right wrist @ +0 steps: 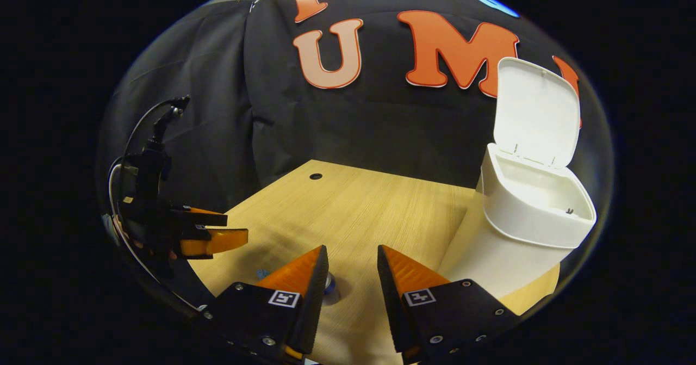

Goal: Press the lid of the desktop garbage bin to open it, pick up the crumpled paper on the desktop and throw it into the bin, then pick up the pop can on the desktop and drop it into the bin, and finally close the garbage bin lid.

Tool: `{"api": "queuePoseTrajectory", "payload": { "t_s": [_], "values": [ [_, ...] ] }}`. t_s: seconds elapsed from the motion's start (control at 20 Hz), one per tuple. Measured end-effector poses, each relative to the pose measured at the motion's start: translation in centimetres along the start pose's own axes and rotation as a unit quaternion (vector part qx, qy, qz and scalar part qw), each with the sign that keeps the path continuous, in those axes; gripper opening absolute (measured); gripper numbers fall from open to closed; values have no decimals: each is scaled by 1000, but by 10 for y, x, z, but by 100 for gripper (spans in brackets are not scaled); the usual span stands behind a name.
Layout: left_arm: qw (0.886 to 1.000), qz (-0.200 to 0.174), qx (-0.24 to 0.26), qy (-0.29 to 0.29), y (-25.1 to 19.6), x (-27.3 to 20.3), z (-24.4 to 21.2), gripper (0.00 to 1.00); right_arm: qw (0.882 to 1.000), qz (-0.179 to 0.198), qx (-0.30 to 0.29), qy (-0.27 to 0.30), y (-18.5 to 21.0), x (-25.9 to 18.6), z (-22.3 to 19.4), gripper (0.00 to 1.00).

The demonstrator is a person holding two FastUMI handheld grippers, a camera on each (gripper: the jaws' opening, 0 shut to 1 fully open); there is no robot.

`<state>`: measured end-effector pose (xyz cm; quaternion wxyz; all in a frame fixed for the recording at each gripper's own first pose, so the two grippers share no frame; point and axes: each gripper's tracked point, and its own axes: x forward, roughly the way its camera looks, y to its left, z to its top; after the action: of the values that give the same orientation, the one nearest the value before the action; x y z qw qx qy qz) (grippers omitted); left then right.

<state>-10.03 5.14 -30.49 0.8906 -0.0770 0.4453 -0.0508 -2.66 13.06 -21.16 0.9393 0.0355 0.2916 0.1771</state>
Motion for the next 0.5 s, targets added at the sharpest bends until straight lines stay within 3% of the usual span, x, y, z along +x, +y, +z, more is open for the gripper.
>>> {"api": "queuePoseTrajectory", "payload": {
  "t_s": [0.5],
  "values": [
    [994, -33, 29, 105, 1, 15, -61, 97, 998, 19, -17, 61, 37, 16, -53, 55]
  ]
}}
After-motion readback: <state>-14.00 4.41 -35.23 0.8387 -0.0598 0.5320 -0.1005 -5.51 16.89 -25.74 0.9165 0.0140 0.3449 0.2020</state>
